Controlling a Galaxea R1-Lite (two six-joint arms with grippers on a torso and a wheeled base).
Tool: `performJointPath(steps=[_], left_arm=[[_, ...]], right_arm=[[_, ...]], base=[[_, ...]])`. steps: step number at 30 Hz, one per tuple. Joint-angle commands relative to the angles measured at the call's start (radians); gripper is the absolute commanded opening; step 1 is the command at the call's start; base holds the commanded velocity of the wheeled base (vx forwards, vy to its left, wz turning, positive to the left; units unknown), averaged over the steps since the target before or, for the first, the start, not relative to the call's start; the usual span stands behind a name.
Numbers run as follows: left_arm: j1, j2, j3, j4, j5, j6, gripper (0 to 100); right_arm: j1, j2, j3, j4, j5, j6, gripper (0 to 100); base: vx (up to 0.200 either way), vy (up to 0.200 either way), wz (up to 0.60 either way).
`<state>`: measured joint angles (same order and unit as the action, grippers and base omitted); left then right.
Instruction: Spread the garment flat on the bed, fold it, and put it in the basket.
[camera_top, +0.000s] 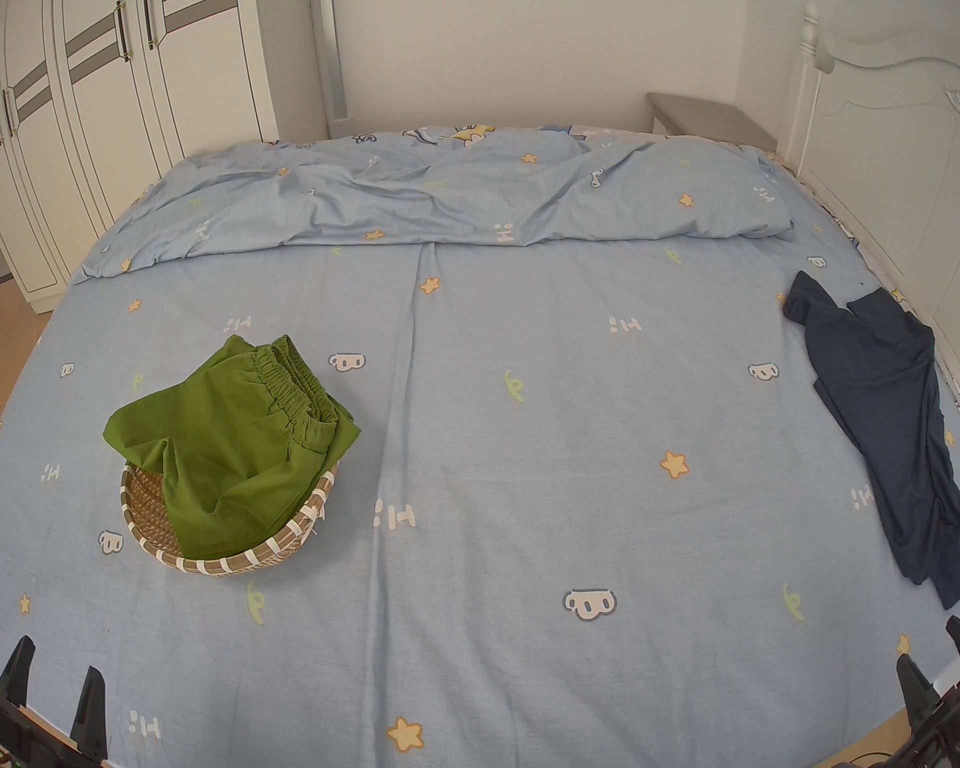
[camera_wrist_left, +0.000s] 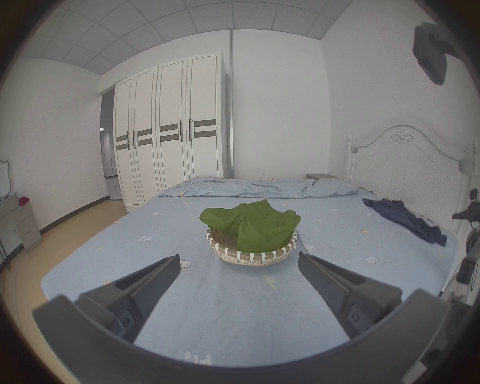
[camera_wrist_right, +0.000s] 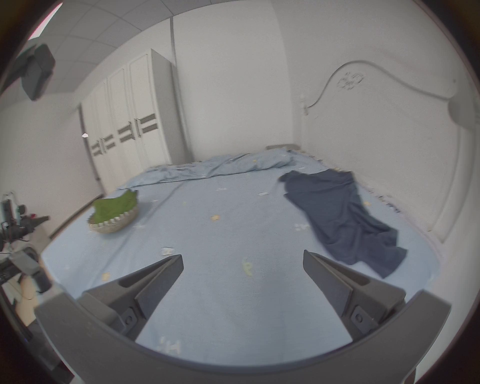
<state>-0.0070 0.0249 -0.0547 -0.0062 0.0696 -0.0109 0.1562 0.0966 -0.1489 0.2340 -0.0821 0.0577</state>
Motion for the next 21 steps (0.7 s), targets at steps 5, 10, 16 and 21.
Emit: performJointPath(steps=[5,10,16,21], left_arm=[[0.004,-0.025,0.055,0.003,-0.043,0.032,100],[0.004,-0.025,0.055,0.002,-0.042,0.011,100],[0.004,-0.025,0.055,0.002,-0.042,0.011,100],[0.004,-0.025,0.055,0.002,-0.042,0.011,100]], right_arm=[[-0.161,-0.087,0.051,-0.064,-0.031,-0.085,100],[-0.162,-0.095,0.075,-0.104,0.016,-0.053,100],[-0.162,-0.094,0.147,-0.242,0.047,-0.039,100],[-0.159,-0.095,0.146,-0.225,0.097,-0.085,100]], base=[[0.000,0.000,0.00],[0.000,0.000,0.00],[0.000,0.000,0.00],[0.000,0.000,0.00]])
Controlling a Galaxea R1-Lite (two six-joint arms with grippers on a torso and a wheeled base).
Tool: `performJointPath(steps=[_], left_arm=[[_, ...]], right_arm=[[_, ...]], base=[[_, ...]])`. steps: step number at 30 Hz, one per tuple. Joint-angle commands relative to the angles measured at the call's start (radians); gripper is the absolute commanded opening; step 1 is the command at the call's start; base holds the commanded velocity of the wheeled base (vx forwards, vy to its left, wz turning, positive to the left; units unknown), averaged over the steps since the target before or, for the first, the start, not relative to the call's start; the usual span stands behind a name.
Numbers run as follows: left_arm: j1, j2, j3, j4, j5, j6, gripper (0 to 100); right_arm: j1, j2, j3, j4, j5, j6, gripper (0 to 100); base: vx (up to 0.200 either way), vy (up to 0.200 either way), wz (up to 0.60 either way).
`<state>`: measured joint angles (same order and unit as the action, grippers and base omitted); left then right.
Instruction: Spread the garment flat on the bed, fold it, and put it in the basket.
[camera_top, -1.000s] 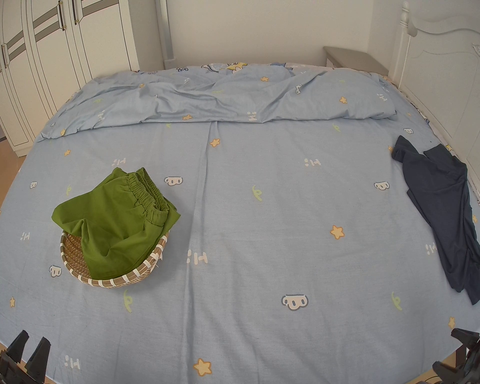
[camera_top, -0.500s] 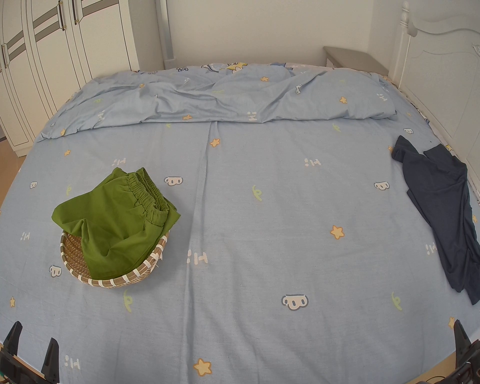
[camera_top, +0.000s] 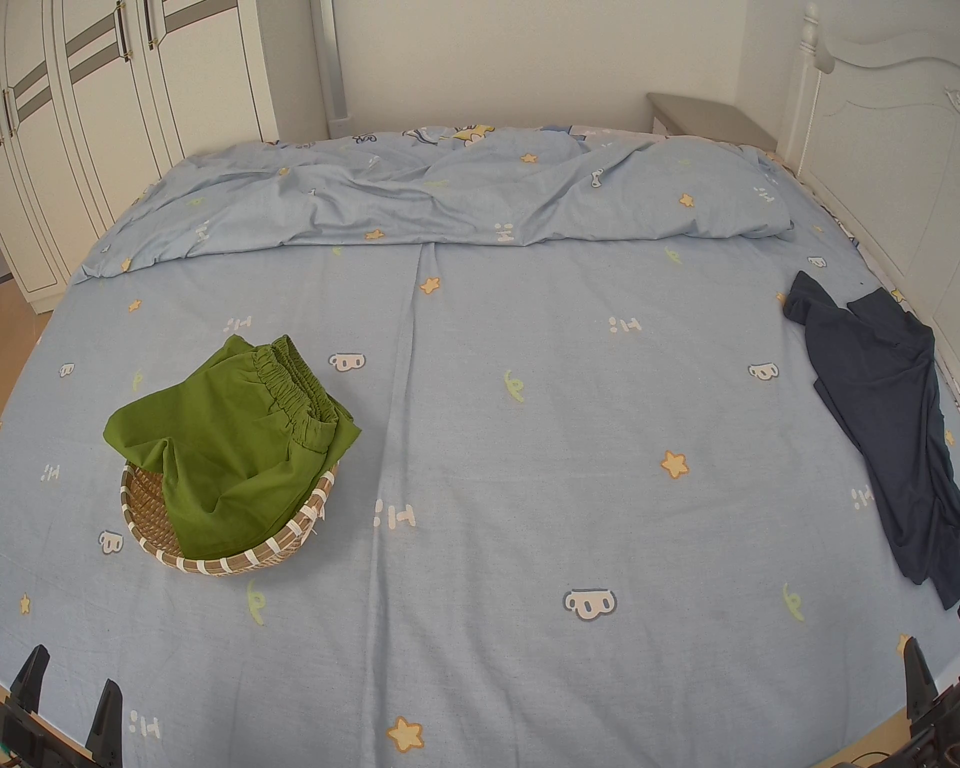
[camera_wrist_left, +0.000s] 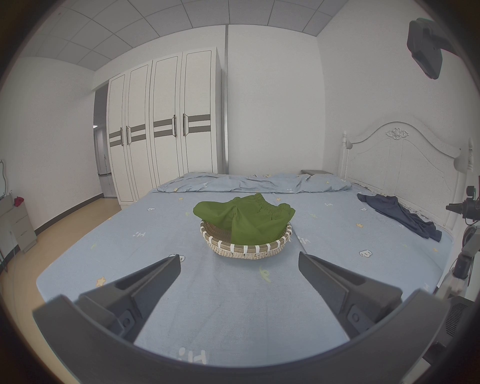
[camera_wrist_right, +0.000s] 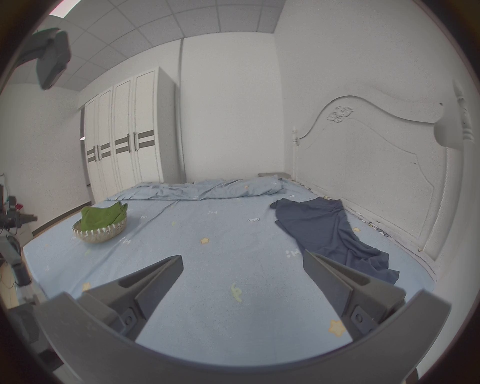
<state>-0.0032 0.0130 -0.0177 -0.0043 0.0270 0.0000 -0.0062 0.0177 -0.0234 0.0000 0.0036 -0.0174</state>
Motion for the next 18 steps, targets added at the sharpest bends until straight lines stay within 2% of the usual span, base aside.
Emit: performJointPath(steps=[1,3,5,18], left_arm=[[0.000,-0.013,0.018,0.000,0.001,0.000,100],[0.000,-0.013,0.018,0.000,0.001,0.000,100],[0.000,-0.013,0.018,0.000,0.001,0.000,100],[0.000,-0.013,0.018,0.000,0.001,0.000,100]], right_arm=[[0.003,-0.016,0.020,0.011,0.012,-0.009,100],[0.003,-0.016,0.020,0.011,0.012,-0.009,100],[0.002,-0.018,0.023,0.000,-0.002,0.034,100],[0.002,-0.018,0.023,0.000,-0.007,0.021,100]], base=[[0.000,0.000,0.00],[0.000,0.000,0.00],[0.000,0.000,0.00],[0.000,0.000,0.00]])
